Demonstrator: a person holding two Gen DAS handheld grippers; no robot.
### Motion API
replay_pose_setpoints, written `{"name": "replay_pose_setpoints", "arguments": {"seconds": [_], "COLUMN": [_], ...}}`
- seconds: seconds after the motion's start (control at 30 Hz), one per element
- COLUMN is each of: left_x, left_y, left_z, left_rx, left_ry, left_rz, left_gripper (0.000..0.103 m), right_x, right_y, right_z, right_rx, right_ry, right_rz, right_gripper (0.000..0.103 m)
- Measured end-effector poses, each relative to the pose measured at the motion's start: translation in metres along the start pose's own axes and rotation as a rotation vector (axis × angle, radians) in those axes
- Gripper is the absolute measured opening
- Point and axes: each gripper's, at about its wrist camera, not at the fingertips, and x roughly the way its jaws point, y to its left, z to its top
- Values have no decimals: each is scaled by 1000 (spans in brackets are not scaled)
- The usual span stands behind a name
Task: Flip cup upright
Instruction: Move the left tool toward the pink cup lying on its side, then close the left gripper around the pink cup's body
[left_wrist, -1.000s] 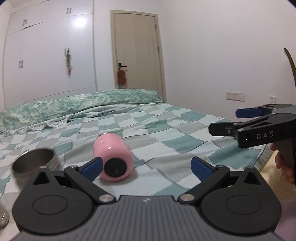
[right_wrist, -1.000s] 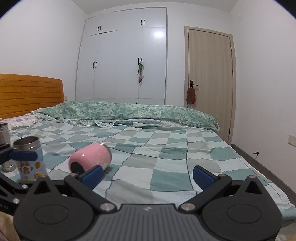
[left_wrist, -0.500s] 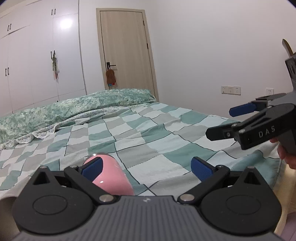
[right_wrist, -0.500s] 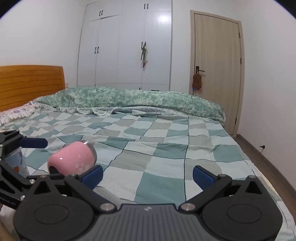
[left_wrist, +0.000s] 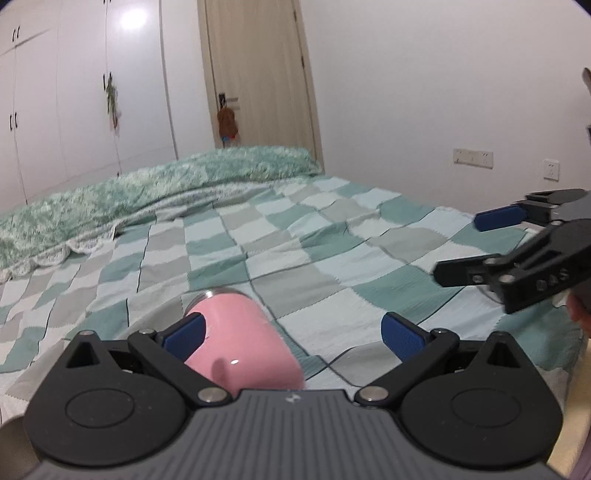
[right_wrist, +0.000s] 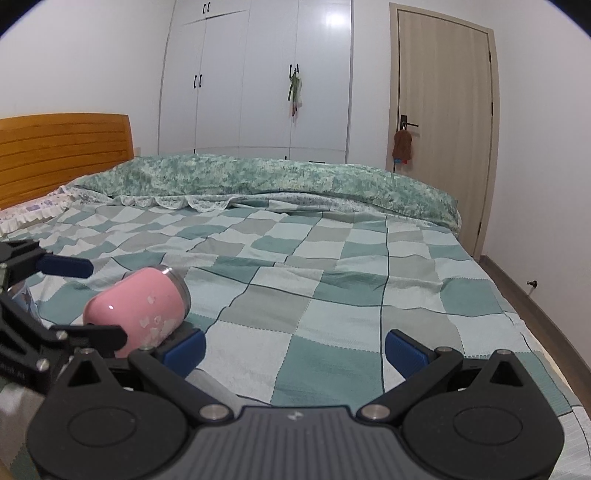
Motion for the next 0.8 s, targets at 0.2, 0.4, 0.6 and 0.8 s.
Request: {"name": "replay_pose_setpoints", "arguments": {"seconds": [0.2,0.4,0.6,0.8], "left_x": [29,57,82,102], "left_y": [23,40,50,48], "left_z": [11,15,16,12], "left_rx": [-100,-143,-179,-172], "left_ry": [113,235,359,474], "left_rz": [50,97,91,79], "left_gripper": [103,103,103,98], "right_x": [3,7,16,24], "right_y": [-5,-10,-10,-10], "right_z": [-7,-16,-23,-27], "right_rx": [13,17,-9,-9], "right_ry": [15,23,36,39], "right_rz": [-16,-4,6,16], "right_gripper": [103,103,103,103]}}
